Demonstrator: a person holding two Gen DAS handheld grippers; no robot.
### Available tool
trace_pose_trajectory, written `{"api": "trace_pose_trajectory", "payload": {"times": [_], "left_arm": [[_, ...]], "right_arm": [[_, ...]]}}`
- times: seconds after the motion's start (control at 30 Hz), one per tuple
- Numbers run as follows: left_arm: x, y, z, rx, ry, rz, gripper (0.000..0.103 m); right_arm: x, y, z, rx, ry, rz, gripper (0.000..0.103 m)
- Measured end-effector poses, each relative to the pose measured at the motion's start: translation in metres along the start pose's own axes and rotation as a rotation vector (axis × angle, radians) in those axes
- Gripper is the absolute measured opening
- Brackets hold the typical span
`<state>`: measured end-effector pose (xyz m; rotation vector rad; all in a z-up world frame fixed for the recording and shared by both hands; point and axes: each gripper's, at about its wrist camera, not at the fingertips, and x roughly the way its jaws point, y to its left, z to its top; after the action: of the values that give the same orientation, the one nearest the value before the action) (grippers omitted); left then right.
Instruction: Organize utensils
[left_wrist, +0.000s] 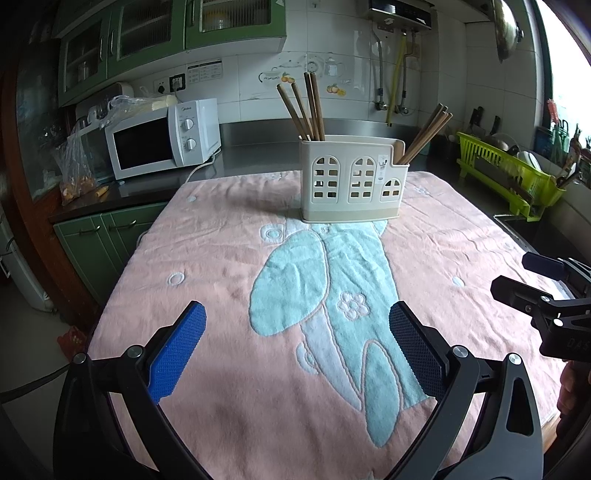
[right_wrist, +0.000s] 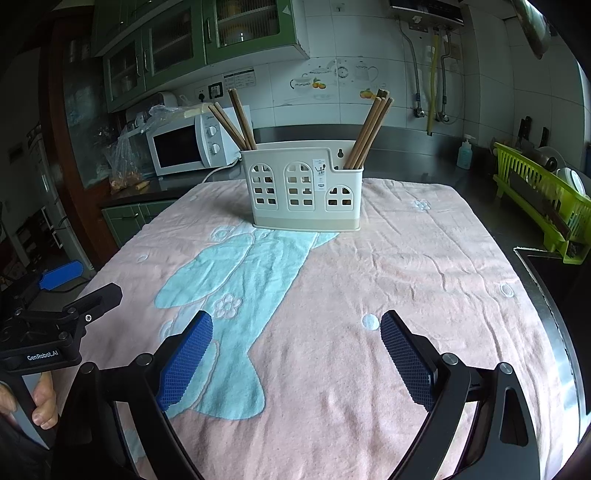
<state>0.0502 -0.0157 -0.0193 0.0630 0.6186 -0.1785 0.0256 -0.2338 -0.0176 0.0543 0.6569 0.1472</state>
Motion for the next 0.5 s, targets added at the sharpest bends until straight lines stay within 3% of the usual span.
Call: {"api": "trace_pose_trajectory", "payload": {"times": [0.5], "left_arm": [[-0.0002, -0.0002, -0.0004, 0.002, 0.001, 0.002, 0.098]], "right_arm": [[0.0006, 0.002, -0.001, 0.001, 0.001, 0.005, 0.089]]}}
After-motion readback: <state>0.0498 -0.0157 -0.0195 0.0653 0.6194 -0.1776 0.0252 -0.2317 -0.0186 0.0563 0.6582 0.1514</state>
